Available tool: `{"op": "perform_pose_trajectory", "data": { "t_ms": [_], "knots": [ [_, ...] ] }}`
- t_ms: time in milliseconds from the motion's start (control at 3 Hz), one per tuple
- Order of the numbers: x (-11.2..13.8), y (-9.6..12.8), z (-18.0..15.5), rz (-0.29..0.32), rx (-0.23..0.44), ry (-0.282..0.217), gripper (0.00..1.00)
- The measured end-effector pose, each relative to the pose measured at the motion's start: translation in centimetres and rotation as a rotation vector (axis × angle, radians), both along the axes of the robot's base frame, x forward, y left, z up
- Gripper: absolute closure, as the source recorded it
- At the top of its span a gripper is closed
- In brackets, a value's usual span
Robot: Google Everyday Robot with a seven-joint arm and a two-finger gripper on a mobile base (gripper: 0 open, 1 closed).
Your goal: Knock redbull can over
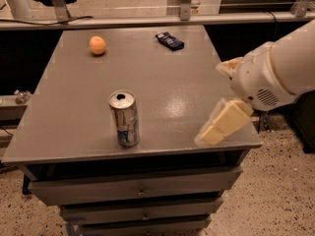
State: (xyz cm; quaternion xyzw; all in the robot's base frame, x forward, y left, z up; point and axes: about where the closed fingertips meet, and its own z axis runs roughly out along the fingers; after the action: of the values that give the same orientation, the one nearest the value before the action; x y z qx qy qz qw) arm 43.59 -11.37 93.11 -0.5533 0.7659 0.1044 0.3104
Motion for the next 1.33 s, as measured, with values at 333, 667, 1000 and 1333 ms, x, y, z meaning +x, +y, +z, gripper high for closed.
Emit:
{"op": "perform_pose_trajectory", "data": {
  "t_ms": [333,667,1000,1333],
  "knots": [
    [1.1,4.2,-0.6,-0.015,0.198,-0.011,0.0],
    [1.9,8.3,-0.7,-0.03,0.369,-0.006,0.0],
    [1.8,11.8,-1.2,-0.041,0.476,-0.01,0.0],
    [1.8,14.8,-2.2,-0.038,0.528,-0.025,0.0]
  ]
}}
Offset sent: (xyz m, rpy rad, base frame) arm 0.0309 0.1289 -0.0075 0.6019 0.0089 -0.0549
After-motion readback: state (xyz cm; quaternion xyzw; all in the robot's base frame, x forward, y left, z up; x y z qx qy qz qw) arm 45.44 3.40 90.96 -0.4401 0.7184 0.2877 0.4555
